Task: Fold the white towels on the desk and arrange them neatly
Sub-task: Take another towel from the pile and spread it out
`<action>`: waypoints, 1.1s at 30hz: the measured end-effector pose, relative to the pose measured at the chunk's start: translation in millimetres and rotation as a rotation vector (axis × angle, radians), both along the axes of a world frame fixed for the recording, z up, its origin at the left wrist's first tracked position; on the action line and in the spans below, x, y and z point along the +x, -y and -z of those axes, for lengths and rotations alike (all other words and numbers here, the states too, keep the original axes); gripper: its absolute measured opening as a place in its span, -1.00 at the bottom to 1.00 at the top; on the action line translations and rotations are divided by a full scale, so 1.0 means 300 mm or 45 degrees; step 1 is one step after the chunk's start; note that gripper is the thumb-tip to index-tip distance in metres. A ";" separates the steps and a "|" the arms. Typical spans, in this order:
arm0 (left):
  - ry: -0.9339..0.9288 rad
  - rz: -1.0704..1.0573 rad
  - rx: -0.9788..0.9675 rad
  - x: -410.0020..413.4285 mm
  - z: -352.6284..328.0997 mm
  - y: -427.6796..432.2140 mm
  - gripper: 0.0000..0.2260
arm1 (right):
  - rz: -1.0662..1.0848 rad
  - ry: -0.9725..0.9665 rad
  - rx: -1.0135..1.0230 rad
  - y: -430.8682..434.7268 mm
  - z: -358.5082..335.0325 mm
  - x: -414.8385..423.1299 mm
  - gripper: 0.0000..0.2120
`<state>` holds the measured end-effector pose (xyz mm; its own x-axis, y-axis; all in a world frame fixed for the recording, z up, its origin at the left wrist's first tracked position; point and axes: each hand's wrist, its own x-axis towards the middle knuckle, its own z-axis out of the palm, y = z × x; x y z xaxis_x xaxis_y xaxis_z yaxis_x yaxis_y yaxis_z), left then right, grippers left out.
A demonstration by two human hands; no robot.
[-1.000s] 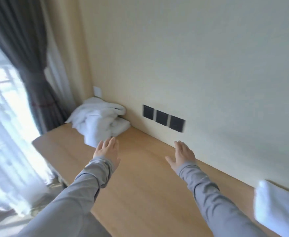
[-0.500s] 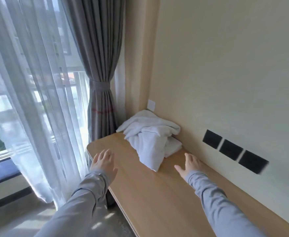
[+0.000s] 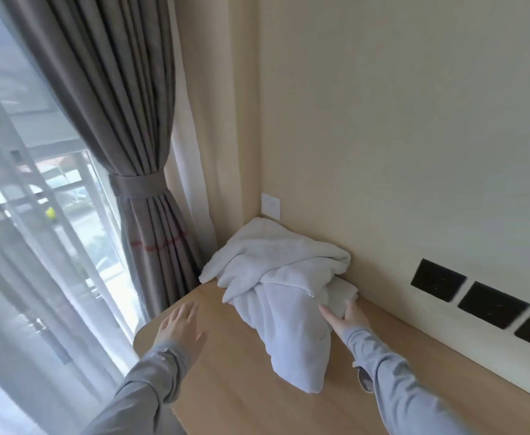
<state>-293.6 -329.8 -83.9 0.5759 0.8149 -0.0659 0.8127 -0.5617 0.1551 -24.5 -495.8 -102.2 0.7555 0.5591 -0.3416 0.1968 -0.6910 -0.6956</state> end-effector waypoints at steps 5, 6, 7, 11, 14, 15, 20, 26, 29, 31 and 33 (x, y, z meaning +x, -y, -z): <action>0.089 0.082 -0.194 0.157 0.089 -0.220 -0.42 | 0.259 -0.241 0.093 -0.142 0.036 0.089 -0.24; 0.109 0.103 -0.236 0.196 0.111 -0.274 -0.42 | 0.300 -0.269 0.106 -0.167 0.045 0.103 -0.25; 0.130 0.114 -0.273 0.236 0.132 -0.330 -0.42 | 0.339 -0.293 0.117 -0.189 0.055 0.113 -0.26; 0.233 0.177 -0.412 0.419 0.204 -0.571 -0.39 | 0.571 -0.386 0.166 -0.282 0.069 0.144 -0.27; 0.284 0.245 -0.504 0.559 0.242 -0.722 -0.34 | 0.729 -0.489 0.251 -0.370 0.064 0.145 -0.29; 0.310 0.254 -0.522 0.605 0.253 -0.762 -0.34 | 0.770 -0.514 0.292 -0.397 0.063 0.142 -0.30; 0.279 0.432 -0.485 0.818 0.301 -0.895 -0.33 | 0.931 -0.482 0.302 -0.459 0.057 0.130 -0.35; 0.128 0.618 -0.230 0.914 0.369 -0.911 -0.48 | 1.050 -0.249 0.312 -0.495 0.051 0.138 -0.57; 0.149 0.690 -0.154 0.927 0.364 -0.937 -0.59 | 1.098 -0.157 0.400 -0.501 0.027 0.145 -0.75; 0.199 0.712 -0.117 0.924 0.341 -0.945 -0.62 | 1.093 -0.074 0.422 -0.501 0.002 0.148 -0.81; 0.328 0.700 -0.126 0.907 0.306 -0.943 -0.65 | 1.071 -0.002 0.455 -0.506 -0.030 0.145 -0.80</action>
<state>-21.6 -47.1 -175.6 0.9175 0.3914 0.0707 0.3378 -0.8607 0.3808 19.0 -344.0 -93.3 0.9613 -0.1029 -0.2554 -0.2753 -0.3494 -0.8956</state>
